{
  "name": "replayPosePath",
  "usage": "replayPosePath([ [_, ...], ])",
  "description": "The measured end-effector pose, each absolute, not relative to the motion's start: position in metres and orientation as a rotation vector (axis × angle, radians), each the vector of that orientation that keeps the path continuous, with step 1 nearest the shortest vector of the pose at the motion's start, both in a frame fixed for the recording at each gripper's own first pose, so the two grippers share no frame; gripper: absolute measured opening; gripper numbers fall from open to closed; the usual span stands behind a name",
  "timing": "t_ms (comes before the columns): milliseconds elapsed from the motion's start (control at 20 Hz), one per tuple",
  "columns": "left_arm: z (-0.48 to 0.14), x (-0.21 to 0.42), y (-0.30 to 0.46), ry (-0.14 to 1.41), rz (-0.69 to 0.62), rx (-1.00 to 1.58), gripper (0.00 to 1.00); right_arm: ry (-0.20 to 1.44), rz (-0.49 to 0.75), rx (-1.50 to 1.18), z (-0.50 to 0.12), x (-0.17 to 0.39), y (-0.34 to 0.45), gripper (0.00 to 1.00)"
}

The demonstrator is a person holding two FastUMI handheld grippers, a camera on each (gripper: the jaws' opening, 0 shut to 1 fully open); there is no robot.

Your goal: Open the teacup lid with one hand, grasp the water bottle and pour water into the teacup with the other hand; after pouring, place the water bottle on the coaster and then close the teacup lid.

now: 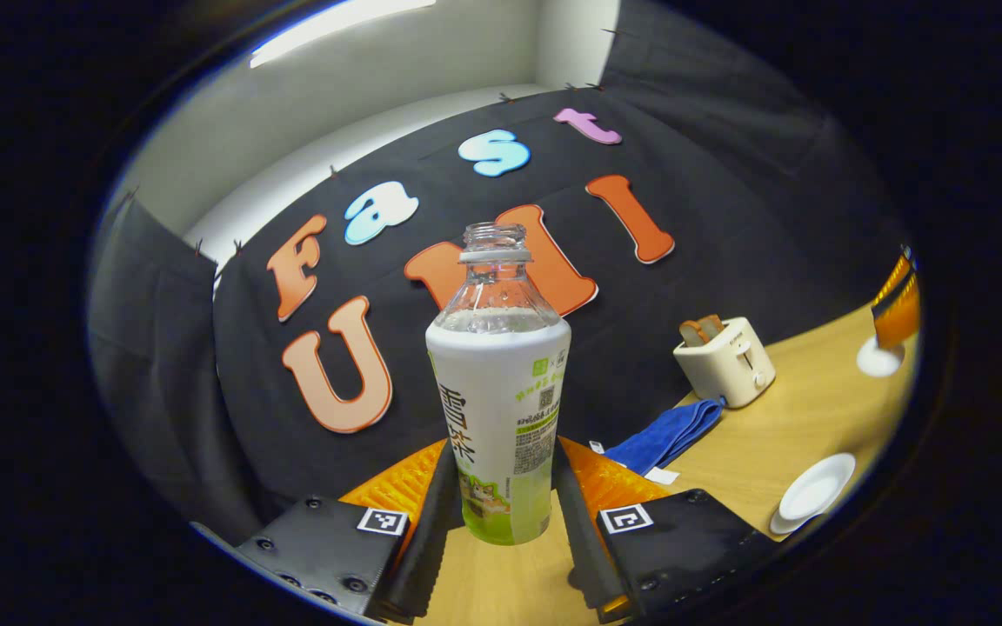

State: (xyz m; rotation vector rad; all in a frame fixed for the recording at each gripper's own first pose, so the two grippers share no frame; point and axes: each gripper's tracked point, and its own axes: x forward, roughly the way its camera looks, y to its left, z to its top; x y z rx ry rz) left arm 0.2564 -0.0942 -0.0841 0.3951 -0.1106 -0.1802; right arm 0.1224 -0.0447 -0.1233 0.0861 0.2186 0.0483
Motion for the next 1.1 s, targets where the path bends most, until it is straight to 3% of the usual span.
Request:
replayPosePath([
  [250,-0.131,0.289,-0.092,0.072,-0.214,0.072,0.63,0.255,0.070,0.071,-0.143,0.133,-0.034,0.18],
  [600,-0.215,0.303,-0.082,0.259,-0.214,-0.038,0.66,0.300,0.099,0.063,-0.168,0.145,-0.021,0.18],
  [1100,-0.275,0.311,-0.078,0.394,-0.204,-0.060,0.65,0.333,0.125,0.049,-0.183,0.151,-0.010,0.19],
])
